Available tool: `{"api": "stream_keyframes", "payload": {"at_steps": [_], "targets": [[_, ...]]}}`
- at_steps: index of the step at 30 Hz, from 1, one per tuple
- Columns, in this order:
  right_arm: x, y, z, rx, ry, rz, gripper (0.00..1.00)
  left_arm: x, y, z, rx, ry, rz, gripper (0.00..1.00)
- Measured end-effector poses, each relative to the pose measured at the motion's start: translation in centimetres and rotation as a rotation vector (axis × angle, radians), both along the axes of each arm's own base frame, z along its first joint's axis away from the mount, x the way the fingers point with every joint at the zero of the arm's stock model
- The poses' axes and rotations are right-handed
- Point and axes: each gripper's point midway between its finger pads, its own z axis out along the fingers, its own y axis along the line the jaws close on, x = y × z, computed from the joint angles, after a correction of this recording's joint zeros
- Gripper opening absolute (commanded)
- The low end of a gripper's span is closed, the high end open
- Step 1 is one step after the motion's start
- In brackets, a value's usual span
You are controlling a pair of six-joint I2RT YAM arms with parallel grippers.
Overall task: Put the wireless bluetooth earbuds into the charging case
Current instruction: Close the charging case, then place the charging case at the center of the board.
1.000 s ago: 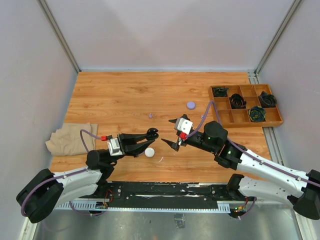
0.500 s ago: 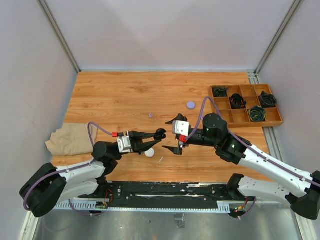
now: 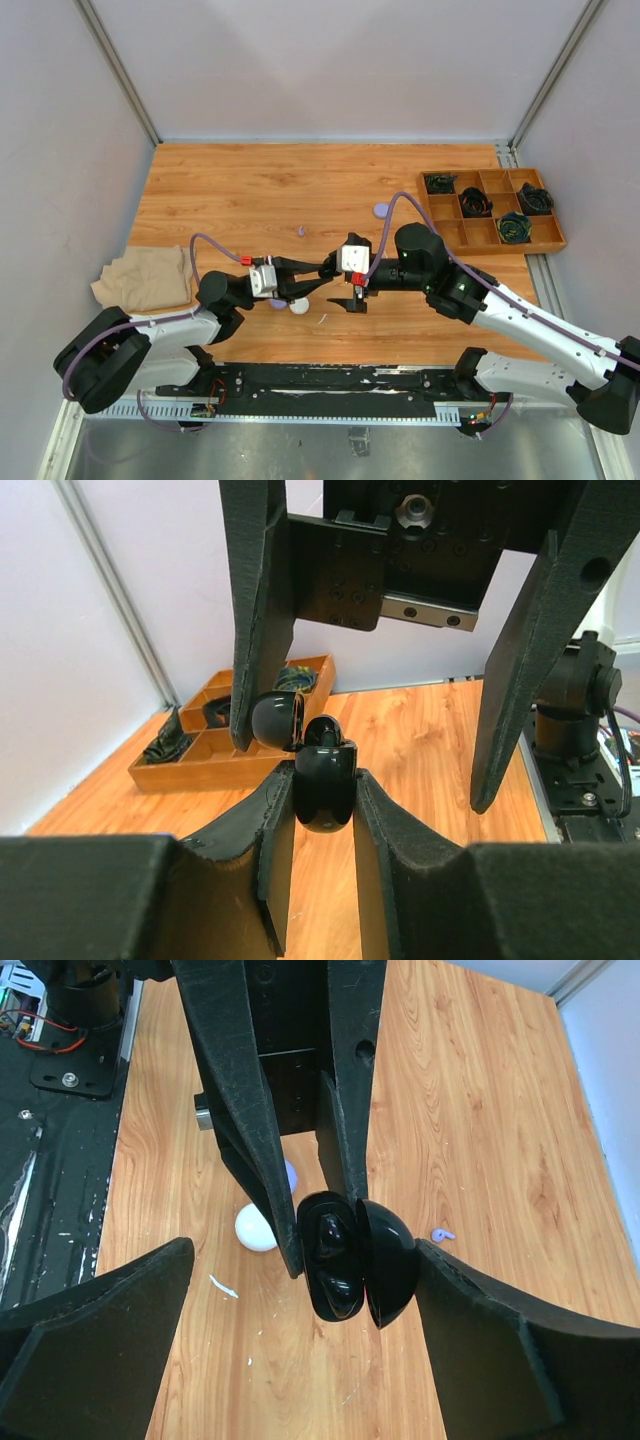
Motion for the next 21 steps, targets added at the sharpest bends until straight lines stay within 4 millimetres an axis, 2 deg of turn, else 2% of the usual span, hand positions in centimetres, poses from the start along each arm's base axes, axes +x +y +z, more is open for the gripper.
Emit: {"api": "stream_keyframes", "payload": {"at_steps": [15, 21], "targets": [[1.2, -0.5, -0.3, -0.019, -0.01, -0.075, 0.91, 2.4, 0.3, -1.0, 0.003, 0.067, 0.112, 0.0], [2.2, -1.0, -0.5, -0.027, -0.001, -0.147, 0.96, 2.9, 0.4, -1.4, 0.005, 0.098, 0.139, 0.0]]}}
